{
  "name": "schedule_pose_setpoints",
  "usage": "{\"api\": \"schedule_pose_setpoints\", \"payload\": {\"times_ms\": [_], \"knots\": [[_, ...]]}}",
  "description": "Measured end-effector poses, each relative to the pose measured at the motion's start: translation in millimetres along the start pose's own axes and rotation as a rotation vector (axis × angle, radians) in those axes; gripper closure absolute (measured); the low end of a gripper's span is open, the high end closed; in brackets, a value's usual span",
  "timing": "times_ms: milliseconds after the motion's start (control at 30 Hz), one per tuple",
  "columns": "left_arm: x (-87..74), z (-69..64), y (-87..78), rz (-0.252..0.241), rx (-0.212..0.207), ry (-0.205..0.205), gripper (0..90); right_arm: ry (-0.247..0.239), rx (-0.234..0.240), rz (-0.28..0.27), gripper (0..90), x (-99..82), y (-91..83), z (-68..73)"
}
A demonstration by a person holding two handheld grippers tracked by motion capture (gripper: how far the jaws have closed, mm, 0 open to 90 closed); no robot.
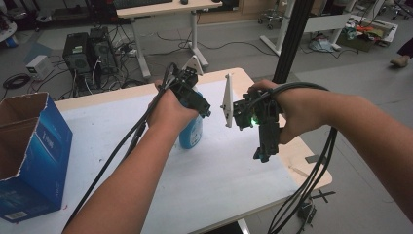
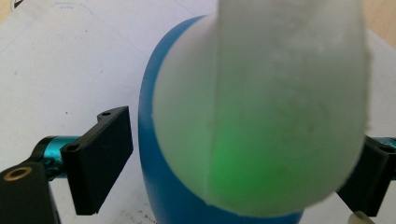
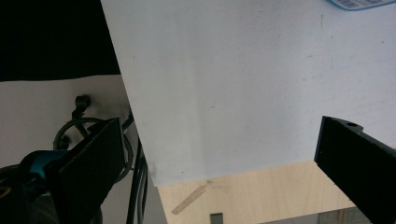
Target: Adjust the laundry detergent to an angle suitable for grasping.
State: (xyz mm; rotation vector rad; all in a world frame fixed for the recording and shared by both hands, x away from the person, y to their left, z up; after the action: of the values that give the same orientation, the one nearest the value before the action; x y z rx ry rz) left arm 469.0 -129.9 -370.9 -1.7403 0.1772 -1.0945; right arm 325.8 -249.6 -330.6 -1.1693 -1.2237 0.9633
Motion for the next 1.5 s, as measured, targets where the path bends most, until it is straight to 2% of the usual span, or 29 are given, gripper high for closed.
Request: {"api": "schedule_pose_setpoints", "payload": {"times_ms": [100,167,267,333,367,467,700,867,1500], "knots": [[1.0,-0.3,-0.7,-0.011,-0.001,-0.002,13.5,-0.007,-0.001,-0.004,1.3,0.4,0.1,-0.5],[2.6,0.3,-2.3,-0.025,0.002,0.001,21.4,-0.012,-0.001,-0.005,1.3,0.6,0.2,-0.6],[1.7,1.4,-2.4,-0.009,0.004,0.006,22.2,-0.012,-0.001,-0.006,1.3,0.7,0.5,-0.4],[1.8,1.6,-2.4,-0.011,0.007,0.008,24.0,-0.015,0.0,-0.006,1.3,0.7,0.3,-0.8],[2.5,1.1,-2.7,-0.019,0.007,0.0,24.3,-0.001,-0.003,-0.001,1.3,0.8,-0.1,0.0],[3.0,0.9,-3.1,-0.021,0.004,0.002,27.0,-0.01,-0.003,-0.003,1.3,1.3,0.5,-1.0],[3.2,1.0,-1.2,-0.022,0.011,0.002,27.2,-0.012,-0.003,-0.004,1.3,1.2,1.3,-2.0],[3.9,-2.1,1.0,-0.021,-0.002,0.004,31.2,-0.003,-0.003,0.004,1.3,0.6,2.1,-1.7],[4.2,-0.7,0.2,-0.025,0.011,0.001,37.3,-0.006,-0.002,0.002,1.3,-0.4,3.0,-1.9]]}}
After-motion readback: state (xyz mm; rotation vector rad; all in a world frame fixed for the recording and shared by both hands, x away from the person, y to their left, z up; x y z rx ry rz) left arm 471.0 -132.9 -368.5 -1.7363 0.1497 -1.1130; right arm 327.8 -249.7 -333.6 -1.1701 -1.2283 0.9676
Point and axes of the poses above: each handheld gripper's, and its own axes: y roughly forward along the jaws, x roughly out of its top, z roughly to its left, the point moved 6 cm from there along y, roughly forward along the jaws, and after that the axes turned 9 degrees about -z, right-handed, at the moved point
